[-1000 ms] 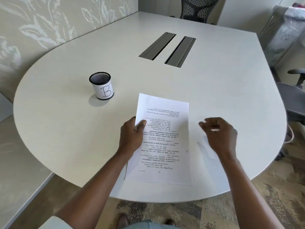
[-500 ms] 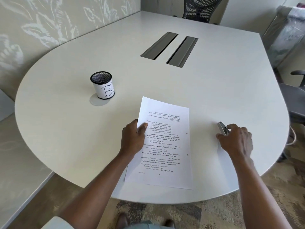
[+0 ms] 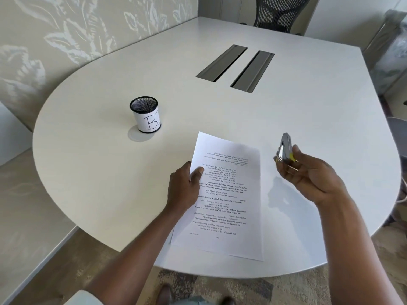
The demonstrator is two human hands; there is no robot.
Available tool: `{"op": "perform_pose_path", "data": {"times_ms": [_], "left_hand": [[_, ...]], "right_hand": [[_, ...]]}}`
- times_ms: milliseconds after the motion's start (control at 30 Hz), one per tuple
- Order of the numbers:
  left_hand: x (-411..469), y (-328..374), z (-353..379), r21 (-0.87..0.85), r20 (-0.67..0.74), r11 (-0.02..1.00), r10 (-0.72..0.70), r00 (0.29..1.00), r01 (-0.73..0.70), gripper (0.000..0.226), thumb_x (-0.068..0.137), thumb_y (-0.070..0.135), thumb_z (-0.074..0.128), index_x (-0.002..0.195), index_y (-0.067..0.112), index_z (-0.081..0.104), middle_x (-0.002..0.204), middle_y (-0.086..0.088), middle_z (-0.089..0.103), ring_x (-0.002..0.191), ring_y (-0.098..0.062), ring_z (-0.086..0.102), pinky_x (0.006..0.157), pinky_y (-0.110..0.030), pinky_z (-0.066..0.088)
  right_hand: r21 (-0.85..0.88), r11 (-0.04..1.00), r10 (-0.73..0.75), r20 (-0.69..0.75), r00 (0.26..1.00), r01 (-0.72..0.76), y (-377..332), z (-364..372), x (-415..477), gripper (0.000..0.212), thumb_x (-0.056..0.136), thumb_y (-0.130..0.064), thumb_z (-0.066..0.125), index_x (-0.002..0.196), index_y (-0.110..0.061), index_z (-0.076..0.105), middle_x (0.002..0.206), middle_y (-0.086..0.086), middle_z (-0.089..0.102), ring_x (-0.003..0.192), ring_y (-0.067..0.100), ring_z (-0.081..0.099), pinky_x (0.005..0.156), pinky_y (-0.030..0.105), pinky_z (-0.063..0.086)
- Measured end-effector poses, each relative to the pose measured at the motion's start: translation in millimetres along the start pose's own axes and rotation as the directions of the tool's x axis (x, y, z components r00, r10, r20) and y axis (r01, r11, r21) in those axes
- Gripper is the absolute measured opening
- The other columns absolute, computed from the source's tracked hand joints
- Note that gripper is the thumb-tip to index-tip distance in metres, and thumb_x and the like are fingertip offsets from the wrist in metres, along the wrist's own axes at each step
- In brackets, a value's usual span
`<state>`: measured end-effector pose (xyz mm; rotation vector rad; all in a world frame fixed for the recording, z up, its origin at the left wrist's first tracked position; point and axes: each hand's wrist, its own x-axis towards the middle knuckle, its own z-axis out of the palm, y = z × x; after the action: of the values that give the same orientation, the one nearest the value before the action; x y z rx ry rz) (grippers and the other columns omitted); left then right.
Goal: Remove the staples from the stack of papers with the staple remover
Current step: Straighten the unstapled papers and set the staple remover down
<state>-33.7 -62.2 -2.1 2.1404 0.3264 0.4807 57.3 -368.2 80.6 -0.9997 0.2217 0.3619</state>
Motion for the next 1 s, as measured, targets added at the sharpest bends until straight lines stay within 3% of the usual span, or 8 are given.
{"op": "perform_pose_path", "data": {"times_ms": [167,300,400,533,733,900,1000], "left_hand": [[-1,-2,3,0.011,-0.019,1.000,0.005,1.000,-0.004,0.030,0.111,0.030,0.062,0.102,0.004,0.070,0.094,-0.008,0.083,0.085,-0.035,0.074,0.076,-0.041,0.058],[-2,-3,3,0.013,-0.030,1.000,0.024,0.999,-0.023,0.040,0.109,0.041,0.057,0.090,0.006,0.061,0.075,-0.012,0.075,0.071,-0.039,0.066,0.069,-0.046,0.056],[-2,-7,4,0.018,-0.035,0.999,0.052,0.998,-0.051,0.050,0.107,0.052,0.050,0.092,0.006,0.061,0.076,-0.016,0.075,0.070,-0.042,0.067,0.068,-0.048,0.058],[-3,-9,7,0.004,-0.063,0.997,0.079,0.995,-0.079,0.040,0.109,0.041,0.056,0.093,0.005,0.063,0.077,-0.008,0.078,0.066,-0.036,0.068,0.063,-0.039,0.054],[-4,-10,8,-0.014,-0.081,0.995,0.098,0.992,-0.099,0.034,0.108,0.037,0.057,0.088,0.009,0.060,0.066,-0.001,0.070,0.057,-0.031,0.060,0.058,-0.035,0.044],[-3,-11,8,0.024,-0.065,0.995,0.099,0.993,-0.098,0.034,0.110,0.027,0.064,0.082,0.018,0.046,0.050,0.008,0.037,0.049,-0.021,0.034,0.053,-0.033,0.024],[-3,-12,10,0.044,-0.058,0.994,0.103,0.993,-0.101,0.040,0.110,0.028,0.064,0.080,0.017,0.040,0.049,0.007,0.030,0.047,-0.018,0.029,0.051,-0.031,0.023]], "right_hand": [[0.046,0.997,-0.074,0.226,0.971,0.066,14,32,11,0.036,0.102,-0.023,0.059,0.126,0.004,0.067,0.107,0.009,0.079,0.099,0.026,0.080,0.093,0.043,0.067],[0.077,0.992,-0.121,0.356,0.927,0.100,24,59,22,0.044,0.099,-0.016,0.061,0.138,0.004,0.061,0.112,0.012,0.077,0.107,0.029,0.079,0.100,0.042,0.064],[0.020,0.979,-0.197,0.364,0.911,0.203,30,80,33,0.047,0.096,-0.003,0.064,0.142,0.005,0.056,0.113,0.018,0.077,0.108,0.032,0.078,0.100,0.044,0.064],[-0.185,0.906,-0.285,0.401,0.871,0.382,36,107,51,0.049,0.096,0.014,0.068,0.143,0.003,0.057,0.115,0.021,0.077,0.109,0.036,0.076,0.108,0.048,0.060],[-0.429,0.765,-0.271,0.464,0.844,0.481,43,135,69,0.065,0.086,0.019,0.078,0.145,0.002,0.058,0.115,0.022,0.078,0.104,0.029,0.079,0.095,0.031,0.062],[-0.440,0.753,-0.260,0.484,0.835,0.489,52,143,75,0.069,0.083,0.019,0.080,0.146,0.002,0.058,0.123,0.035,0.074,0.107,0.029,0.078,0.094,0.029,0.062],[-0.437,0.757,-0.240,0.505,0.829,0.485,54,144,76,0.069,0.084,0.019,0.080,0.146,0.000,0.058,0.123,0.034,0.074,0.109,0.031,0.077,0.097,0.032,0.062]]}}
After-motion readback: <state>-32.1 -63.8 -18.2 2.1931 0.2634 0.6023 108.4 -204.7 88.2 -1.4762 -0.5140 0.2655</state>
